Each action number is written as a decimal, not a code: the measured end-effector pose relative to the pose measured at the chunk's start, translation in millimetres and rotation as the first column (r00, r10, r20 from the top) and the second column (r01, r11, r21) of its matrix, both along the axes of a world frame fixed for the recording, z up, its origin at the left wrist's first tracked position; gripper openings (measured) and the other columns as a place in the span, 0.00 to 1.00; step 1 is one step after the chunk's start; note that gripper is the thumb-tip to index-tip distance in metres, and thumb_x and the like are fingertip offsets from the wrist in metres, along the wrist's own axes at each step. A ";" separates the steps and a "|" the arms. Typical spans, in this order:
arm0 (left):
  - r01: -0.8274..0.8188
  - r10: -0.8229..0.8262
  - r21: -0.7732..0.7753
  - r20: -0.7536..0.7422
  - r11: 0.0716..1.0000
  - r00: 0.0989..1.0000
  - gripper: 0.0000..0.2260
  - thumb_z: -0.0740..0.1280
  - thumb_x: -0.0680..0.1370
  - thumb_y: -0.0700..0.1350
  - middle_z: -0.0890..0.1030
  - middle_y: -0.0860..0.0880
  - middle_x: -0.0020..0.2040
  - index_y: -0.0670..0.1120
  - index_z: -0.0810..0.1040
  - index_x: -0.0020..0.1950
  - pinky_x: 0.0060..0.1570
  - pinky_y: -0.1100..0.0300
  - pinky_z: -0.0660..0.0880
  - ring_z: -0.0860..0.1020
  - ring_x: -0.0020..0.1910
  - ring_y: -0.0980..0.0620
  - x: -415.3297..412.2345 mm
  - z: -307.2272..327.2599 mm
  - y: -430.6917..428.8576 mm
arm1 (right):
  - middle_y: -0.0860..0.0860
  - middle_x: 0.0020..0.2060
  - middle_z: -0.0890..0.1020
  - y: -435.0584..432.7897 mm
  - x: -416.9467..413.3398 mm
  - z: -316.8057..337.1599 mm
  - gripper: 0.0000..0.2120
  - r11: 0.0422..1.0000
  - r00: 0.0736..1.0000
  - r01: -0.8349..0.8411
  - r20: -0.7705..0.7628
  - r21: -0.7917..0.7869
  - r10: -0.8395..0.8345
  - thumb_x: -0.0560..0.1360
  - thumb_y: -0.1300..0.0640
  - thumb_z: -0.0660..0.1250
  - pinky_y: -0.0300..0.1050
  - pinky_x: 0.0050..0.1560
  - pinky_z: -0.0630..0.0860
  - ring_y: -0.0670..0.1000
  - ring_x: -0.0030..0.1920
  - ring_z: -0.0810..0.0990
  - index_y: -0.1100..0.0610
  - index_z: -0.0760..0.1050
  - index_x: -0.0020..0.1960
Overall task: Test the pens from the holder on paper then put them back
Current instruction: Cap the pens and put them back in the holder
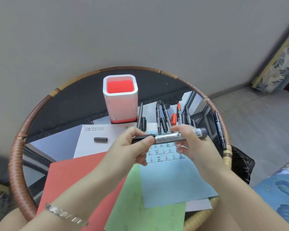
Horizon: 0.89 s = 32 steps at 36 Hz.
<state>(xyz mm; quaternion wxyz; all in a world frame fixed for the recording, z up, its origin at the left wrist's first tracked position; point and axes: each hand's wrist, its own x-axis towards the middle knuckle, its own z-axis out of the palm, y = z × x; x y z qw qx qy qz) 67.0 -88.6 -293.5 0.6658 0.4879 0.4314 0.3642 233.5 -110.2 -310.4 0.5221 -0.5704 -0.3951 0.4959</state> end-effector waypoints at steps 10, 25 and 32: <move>0.015 0.055 0.347 -0.189 0.938 0.980 0.02 0.65 0.75 0.39 0.76 0.57 0.24 0.44 0.75 0.43 0.28 0.70 0.68 0.73 0.26 0.59 15.1 1.6 6.9 | 0.35 0.37 0.74 -0.9 19.4 28.9 0.10 0.899 0.626 -0.347 0.780 0.266 0.010 0.67 0.55 0.72 0.29 0.41 0.68 0.40 0.37 0.72 0.51 0.79 0.48; 0.539 0.053 0.489 -0.773 0.686 0.633 0.24 0.68 0.73 0.51 0.72 0.51 0.64 0.50 0.66 0.68 0.65 0.55 0.61 0.60 0.68 0.51 120.2 -17.0 46.6 | 0.52 0.38 0.81 -11.4 157.7 24.6 0.04 0.939 0.466 0.292 0.830 0.181 -0.305 0.71 0.59 0.69 0.42 0.39 0.65 0.54 0.39 0.76 0.56 0.78 0.45; 0.759 0.150 0.372 -0.925 0.535 0.348 0.21 0.65 0.75 0.49 0.73 0.48 0.64 0.48 0.68 0.67 0.62 0.52 0.59 0.59 0.69 0.47 145.8 -28.7 70.4 | 0.57 0.57 0.79 -3.8 198.5 -9.6 0.18 0.934 0.462 0.356 0.876 -0.039 -0.140 0.73 0.58 0.67 0.43 0.50 0.68 0.56 0.52 0.76 0.60 0.73 0.63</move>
